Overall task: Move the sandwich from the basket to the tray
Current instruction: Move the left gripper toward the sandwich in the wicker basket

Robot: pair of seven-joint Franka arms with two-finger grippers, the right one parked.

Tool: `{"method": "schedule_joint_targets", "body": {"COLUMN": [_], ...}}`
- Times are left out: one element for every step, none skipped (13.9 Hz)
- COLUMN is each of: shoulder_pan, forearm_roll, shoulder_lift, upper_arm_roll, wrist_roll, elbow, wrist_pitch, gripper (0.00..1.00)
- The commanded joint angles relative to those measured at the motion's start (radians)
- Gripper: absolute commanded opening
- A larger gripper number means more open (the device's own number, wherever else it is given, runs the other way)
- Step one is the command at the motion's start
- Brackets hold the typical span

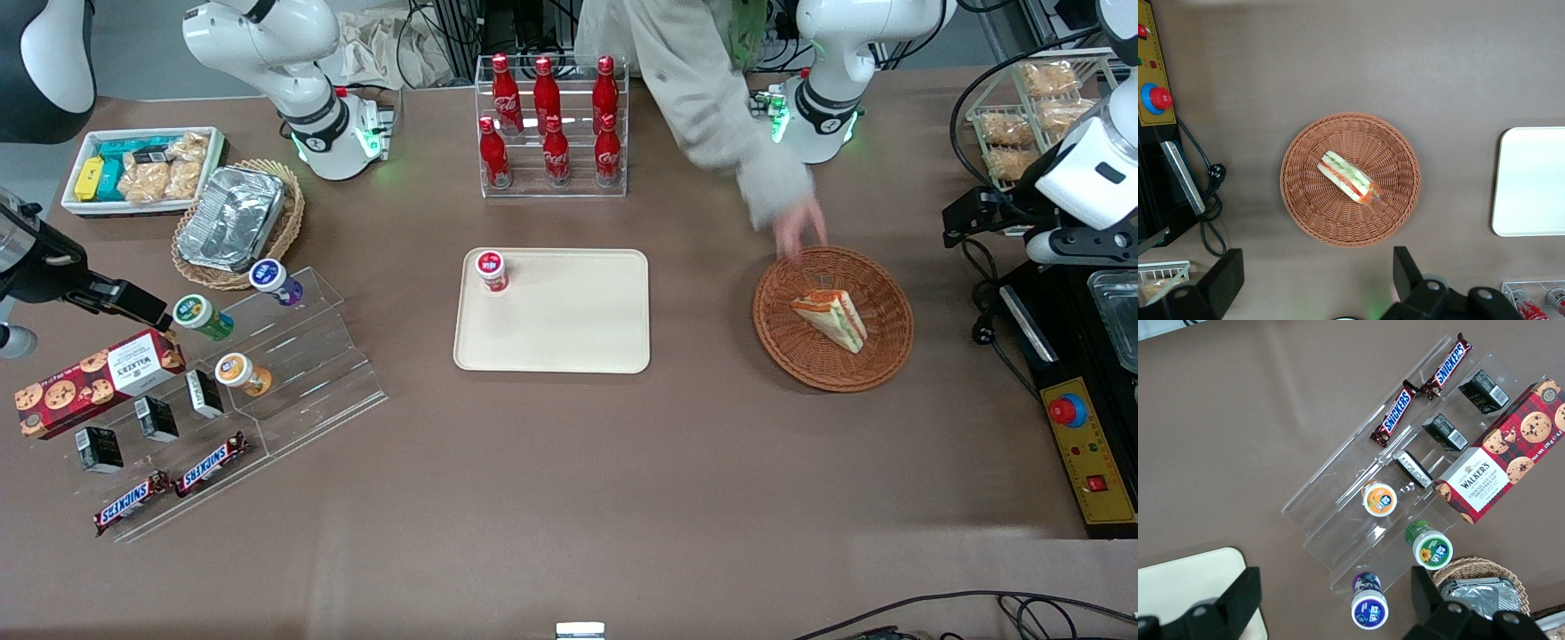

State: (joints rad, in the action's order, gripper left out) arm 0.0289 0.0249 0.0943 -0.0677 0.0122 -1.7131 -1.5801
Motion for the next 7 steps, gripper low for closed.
{"method": "schedule_joint_targets", "body": {"shoulder_pan": [-0.013,-0.015,-0.014,-0.015,-0.017,-0.015,-0.015], "forearm_roll": [0.010,0.010,0.010,0.000,-0.010,-0.010,-0.011], "shoulder_lift": [-0.008,-0.007,-0.008,-0.005,-0.004,-0.001,0.013], "upper_arm_roll": [0.005,0.005,0.005,0.006,0.006,0.006,0.008], "wrist_roll": [-0.018,-0.020,-0.018,-0.018,-0.023,-0.040,-0.056], "elbow": [0.018,0.018,0.020,0.018,0.012,0.000,-0.038], "wrist_pitch": [0.002,0.003,0.003,0.003,0.002,0.003,-0.001], "gripper": [0.99,0.99,0.99,0.99,1.00,0.99,0.99]}}
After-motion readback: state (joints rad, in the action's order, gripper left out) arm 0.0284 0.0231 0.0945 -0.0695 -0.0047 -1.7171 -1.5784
